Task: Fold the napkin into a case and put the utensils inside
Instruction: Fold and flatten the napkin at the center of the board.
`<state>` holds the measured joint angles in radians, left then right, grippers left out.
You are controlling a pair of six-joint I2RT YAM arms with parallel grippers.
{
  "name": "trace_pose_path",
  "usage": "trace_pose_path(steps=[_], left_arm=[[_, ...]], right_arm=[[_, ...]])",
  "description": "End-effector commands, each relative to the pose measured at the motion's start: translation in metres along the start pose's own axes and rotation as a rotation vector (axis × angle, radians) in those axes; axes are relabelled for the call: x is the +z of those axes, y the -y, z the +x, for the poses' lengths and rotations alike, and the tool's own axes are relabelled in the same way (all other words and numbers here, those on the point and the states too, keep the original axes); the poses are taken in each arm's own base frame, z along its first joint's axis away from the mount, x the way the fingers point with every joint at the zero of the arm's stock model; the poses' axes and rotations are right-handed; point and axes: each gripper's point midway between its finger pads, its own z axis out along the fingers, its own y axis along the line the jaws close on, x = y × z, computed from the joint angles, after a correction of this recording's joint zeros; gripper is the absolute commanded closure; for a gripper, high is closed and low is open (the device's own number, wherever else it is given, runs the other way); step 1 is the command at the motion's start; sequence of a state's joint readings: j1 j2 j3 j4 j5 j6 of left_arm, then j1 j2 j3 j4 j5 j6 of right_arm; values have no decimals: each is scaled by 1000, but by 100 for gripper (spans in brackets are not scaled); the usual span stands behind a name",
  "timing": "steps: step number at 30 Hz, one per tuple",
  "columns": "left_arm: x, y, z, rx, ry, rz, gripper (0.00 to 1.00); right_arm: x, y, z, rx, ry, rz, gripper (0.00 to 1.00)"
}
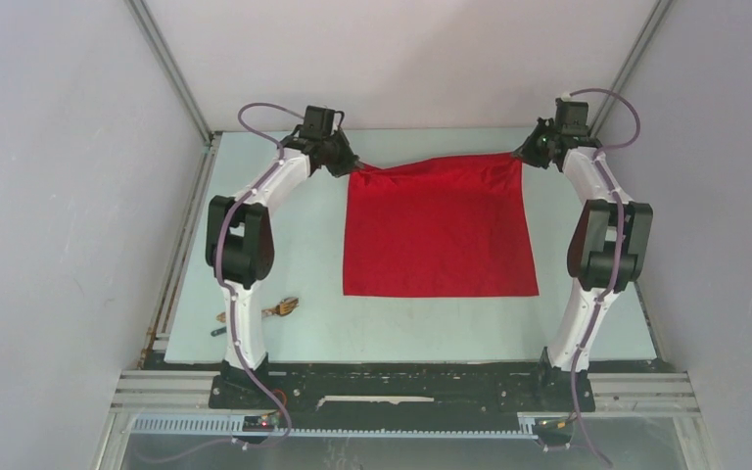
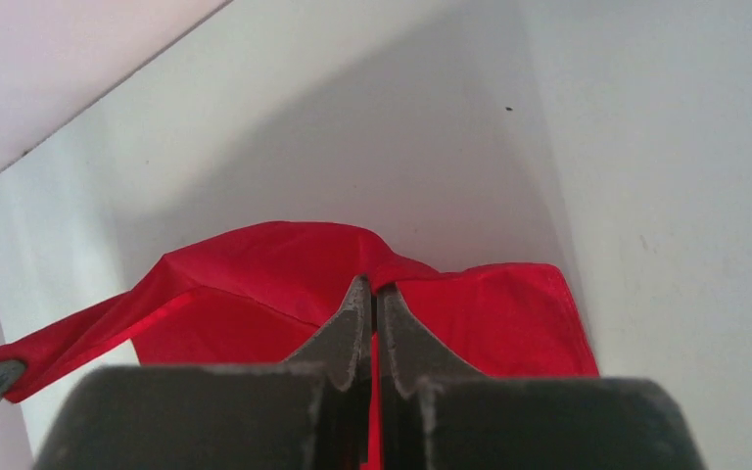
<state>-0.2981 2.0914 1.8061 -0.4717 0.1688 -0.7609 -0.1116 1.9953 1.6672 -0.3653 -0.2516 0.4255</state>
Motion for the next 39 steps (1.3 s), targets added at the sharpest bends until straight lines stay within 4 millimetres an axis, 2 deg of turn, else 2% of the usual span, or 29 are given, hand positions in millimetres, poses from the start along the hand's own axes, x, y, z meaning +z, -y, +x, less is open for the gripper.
trace_pose_path(steps=[1, 4, 7, 10, 12, 13, 15, 18, 21, 26, 31, 39], left_arm=[[-14, 34, -30, 8, 52, 142, 100], [-17, 24, -19, 5, 28, 120, 100], [-27, 7, 4, -29, -13, 82, 100], [-42, -9, 40, -62, -82, 58, 100], [-50, -24, 70, -63, -137, 34, 100], [-55, -27, 77, -59, -144, 34, 100], [-64, -39, 100, -36, -169, 14, 100], [-73, -52, 125, -18, -197, -11, 100], [-76, -57, 153, 13, -244, -26, 100], [-75, -74, 188, 28, -291, -63, 100], [-79, -94, 197, 32, -275, -106, 100], [-81, -108, 210, 31, -298, -132, 100]], right_arm=[[-14, -24, -23, -28, 8, -67, 100], [-23, -19, -7, 3, -54, -36, 100], [-39, -12, 25, 55, -126, -10, 100], [-58, 3, 64, 103, -180, 27, 100], [-70, 20, 97, 122, -222, 79, 100], [-77, 25, 101, 121, -216, 102, 100], [-91, 44, 130, 139, -243, 163, 100], [-112, 57, 152, 144, -223, 184, 100], [-124, 77, 175, 142, -228, 231, 100], [-136, 103, 199, 174, -234, 285, 100], [-139, 117, 208, 195, -254, 317, 100], [-137, 124, 213, 207, -264, 342, 100]])
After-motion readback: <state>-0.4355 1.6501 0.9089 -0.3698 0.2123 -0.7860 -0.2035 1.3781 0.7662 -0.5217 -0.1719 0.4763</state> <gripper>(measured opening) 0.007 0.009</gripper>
